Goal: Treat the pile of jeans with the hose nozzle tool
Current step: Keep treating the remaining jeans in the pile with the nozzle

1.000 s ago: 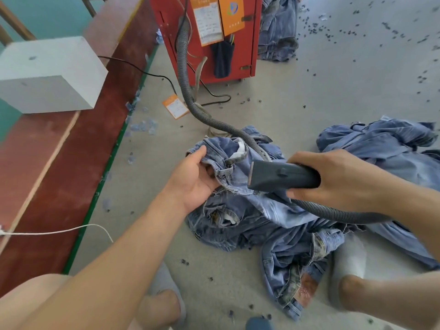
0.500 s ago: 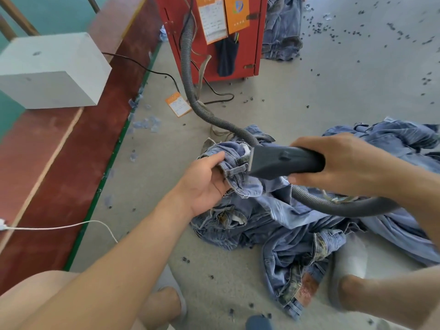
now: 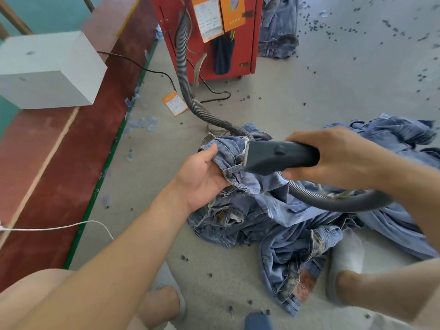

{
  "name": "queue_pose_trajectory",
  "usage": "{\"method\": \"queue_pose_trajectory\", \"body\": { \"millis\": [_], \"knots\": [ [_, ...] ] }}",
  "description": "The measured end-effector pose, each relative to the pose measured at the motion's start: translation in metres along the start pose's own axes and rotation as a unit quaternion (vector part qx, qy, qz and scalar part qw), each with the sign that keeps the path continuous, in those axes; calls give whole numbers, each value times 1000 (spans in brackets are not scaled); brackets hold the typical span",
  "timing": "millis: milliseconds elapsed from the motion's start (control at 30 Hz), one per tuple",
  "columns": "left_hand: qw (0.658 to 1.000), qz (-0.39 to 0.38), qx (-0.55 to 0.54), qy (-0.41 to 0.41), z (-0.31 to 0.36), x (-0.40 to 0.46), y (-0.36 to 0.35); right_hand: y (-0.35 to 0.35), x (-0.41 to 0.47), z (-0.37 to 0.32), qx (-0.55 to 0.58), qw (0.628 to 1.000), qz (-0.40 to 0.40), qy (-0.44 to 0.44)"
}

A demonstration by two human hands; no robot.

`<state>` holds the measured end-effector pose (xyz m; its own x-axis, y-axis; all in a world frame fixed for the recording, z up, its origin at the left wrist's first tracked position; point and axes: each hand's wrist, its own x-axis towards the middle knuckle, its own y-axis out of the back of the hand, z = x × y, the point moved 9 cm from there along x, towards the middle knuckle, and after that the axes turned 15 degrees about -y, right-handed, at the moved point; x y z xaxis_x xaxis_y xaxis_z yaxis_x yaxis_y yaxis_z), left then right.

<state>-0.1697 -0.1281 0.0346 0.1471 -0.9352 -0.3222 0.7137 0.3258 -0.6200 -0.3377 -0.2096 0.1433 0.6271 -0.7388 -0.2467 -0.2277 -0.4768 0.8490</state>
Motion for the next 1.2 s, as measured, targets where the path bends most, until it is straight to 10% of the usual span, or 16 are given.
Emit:
{"method": "queue_pose_trajectory", "body": {
  "millis": [233, 533, 1200],
  "knots": [
    [1000, -25, 10, 2, -13, -2, -12, -25, -4, -22, 15, 999, -10, 44],
    [989, 125, -70, -46, 0, 5, 16, -18, 3, 10, -29, 997, -69, -35],
    [997, 73, -30, -7, -8, 3, 1, -24, -3, -25, 58, 998, 0, 25]
  ]
}}
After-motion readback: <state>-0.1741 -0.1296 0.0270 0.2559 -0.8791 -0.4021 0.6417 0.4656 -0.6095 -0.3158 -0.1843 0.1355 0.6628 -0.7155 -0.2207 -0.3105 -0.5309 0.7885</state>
